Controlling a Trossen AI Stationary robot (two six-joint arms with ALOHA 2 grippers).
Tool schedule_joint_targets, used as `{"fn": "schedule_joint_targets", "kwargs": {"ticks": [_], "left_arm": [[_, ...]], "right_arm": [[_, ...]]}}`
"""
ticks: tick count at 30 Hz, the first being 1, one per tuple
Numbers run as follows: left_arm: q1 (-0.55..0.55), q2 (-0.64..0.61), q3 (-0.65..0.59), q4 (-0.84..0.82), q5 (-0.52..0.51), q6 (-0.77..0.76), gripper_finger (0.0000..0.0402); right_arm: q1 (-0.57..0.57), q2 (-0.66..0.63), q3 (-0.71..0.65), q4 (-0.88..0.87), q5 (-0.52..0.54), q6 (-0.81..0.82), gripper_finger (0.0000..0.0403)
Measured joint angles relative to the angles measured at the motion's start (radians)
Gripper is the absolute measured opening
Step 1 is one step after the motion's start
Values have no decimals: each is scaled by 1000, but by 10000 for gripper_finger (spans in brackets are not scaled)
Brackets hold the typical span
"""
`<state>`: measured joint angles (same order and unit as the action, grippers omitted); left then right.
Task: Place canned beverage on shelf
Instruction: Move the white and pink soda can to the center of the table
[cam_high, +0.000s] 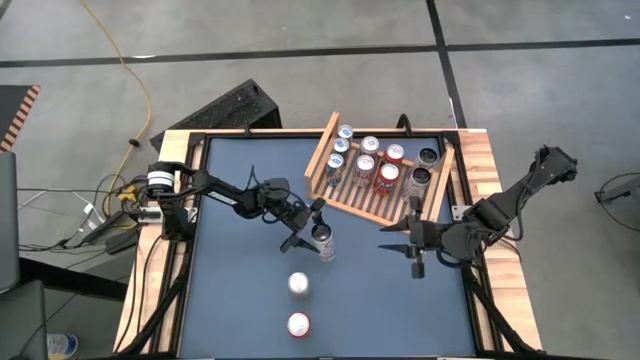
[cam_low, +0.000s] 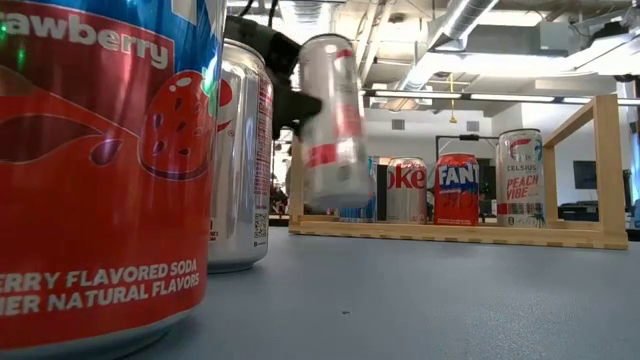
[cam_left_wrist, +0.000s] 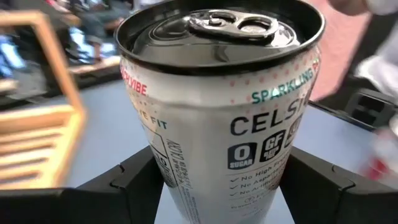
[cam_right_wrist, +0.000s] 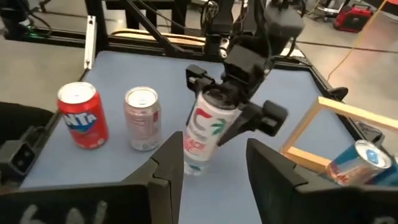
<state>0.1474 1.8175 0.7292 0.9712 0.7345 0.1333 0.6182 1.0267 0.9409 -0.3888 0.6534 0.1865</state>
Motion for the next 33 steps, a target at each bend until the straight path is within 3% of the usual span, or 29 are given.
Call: {"fn": "schedule_joint_targets", "kwargs": {"ticks": [5,10,17,33], "left_arm": [[1,0,55,-123,-104,31,295],[-4,0,143,-346,-100,140,328],[-21,-6,215,-539,-103,223,325],[44,-11,240,-662,-96,239,325]], "right_arm": [[1,1,-42,88,-1,38,156],[2,23,-45,82,-2,77,174],[3,42,-45,83,-31,79,198],[4,41,-45,76,-54,157,226]]}}
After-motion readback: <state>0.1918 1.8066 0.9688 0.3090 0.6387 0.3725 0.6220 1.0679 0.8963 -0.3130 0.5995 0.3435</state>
